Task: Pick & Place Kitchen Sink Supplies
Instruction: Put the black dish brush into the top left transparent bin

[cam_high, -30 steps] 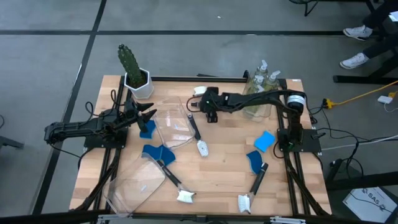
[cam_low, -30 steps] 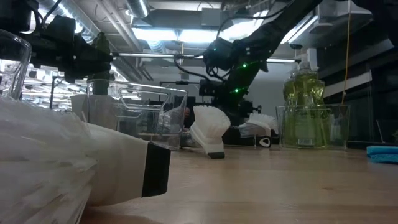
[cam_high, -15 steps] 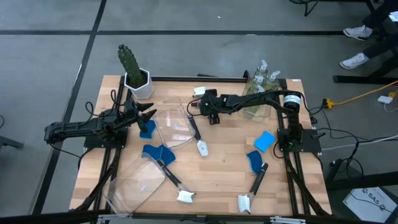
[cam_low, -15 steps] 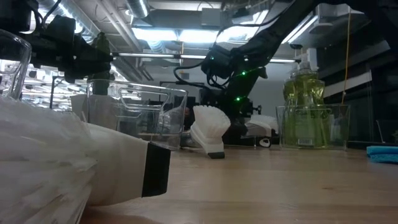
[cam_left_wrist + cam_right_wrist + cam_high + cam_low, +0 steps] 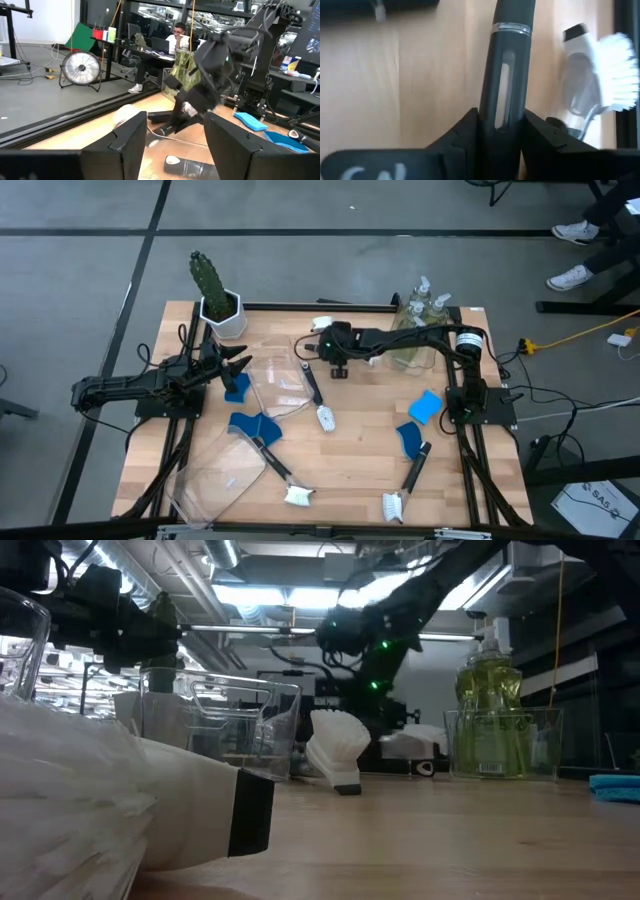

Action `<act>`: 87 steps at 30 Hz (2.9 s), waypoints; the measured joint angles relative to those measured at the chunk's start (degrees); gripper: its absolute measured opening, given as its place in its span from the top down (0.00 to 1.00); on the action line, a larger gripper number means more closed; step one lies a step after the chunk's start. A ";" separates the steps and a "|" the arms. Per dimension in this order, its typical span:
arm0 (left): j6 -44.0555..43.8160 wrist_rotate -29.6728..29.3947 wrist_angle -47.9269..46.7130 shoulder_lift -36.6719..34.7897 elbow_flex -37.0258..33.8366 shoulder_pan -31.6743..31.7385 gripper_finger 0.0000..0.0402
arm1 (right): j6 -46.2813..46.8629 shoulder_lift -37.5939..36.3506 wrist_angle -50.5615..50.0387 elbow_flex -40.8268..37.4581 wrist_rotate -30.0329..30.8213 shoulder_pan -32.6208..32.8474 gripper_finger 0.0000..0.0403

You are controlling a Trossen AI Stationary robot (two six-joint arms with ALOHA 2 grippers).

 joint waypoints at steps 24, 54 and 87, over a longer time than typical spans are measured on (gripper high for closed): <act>0.00 0.01 0.00 0.00 0.00 -0.01 0.52 | 40.22 -0.09 -0.94 26.90 -28.88 -2.85 0.73; 0.00 0.01 0.00 0.00 0.01 0.00 0.53 | 72.07 -0.02 44.25 7.97 -18.15 3.35 0.69; 0.00 0.02 -0.02 0.00 -0.01 -0.01 0.53 | 73.69 3.52 42.04 5.42 -14.71 7.08 0.61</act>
